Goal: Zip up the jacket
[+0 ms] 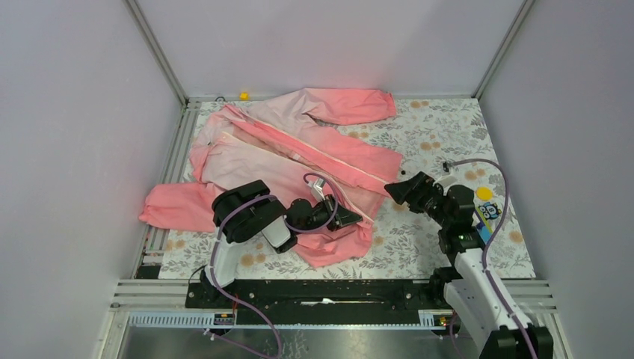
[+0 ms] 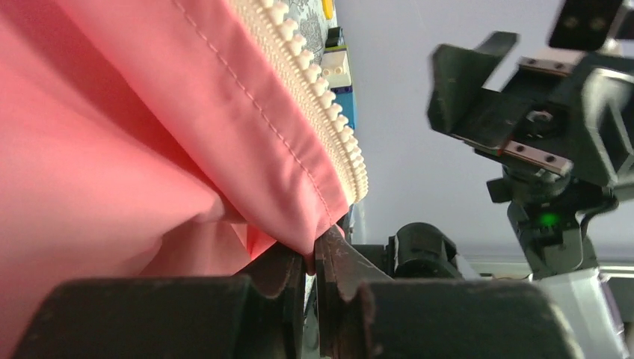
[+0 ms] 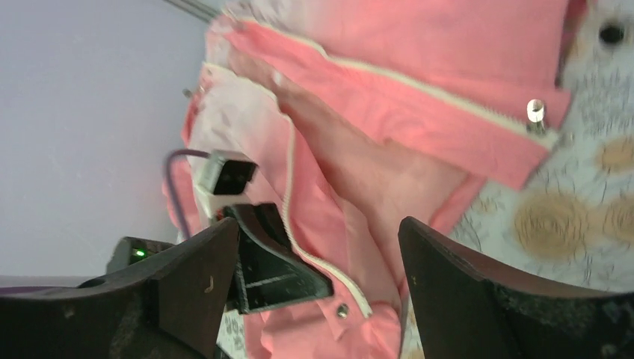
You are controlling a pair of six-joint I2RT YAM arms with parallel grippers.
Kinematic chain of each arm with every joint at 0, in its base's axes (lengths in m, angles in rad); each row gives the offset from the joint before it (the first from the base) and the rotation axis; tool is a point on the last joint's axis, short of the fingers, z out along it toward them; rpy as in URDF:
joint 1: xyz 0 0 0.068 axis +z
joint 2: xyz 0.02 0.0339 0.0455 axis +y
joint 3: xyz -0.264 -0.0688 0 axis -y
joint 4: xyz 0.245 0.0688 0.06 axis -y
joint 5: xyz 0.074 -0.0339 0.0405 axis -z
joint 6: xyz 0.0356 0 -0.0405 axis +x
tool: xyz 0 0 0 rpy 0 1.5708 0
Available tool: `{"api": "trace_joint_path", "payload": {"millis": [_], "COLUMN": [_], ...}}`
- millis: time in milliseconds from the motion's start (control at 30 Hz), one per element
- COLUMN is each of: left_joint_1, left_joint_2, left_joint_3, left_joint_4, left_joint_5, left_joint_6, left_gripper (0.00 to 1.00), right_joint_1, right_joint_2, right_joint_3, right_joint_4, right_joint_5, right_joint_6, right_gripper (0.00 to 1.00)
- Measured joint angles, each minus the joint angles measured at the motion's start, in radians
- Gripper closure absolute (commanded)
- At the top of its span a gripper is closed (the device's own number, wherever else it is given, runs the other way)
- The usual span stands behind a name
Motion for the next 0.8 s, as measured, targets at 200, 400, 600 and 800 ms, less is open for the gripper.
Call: {"api": "trace_joint_path", "payload": {"millis": [200, 400, 600, 800], "left_joint_1": [0.0, 0.0, 0.0, -0.001], "left_joint_2": [-0.006, -0.006, -0.006, -0.006], "left_joint_3": [-0.016, -0.003, 0.009, 0.013], "left_joint_4": [0.029, 0.035, 0.036, 0.04], "left_joint_5": [0.017, 0.025, 0.03, 0.035], "left_joint_6": [0.055, 0.074, 0.086, 0.082], "left_gripper": [0.91, 0.91, 0.89, 0.75], "right_joint_1": [0.0, 0.0, 0.007, 0.014], "right_joint_2": [0.226, 0.359, 0.482, 0.485], "right_joint_3": [-0.005, -0.013, -0.076, -0.081], "right_joint_4": [-0.042, -0.018, 0.112, 0.163], "right_joint_5": [-0.133, -0.278, -0.399, -0.421], "right_joint_6": [0.026, 0.019, 0.054, 0.06], "right_gripper": [0.33, 0.47, 0.49, 0.68]}}
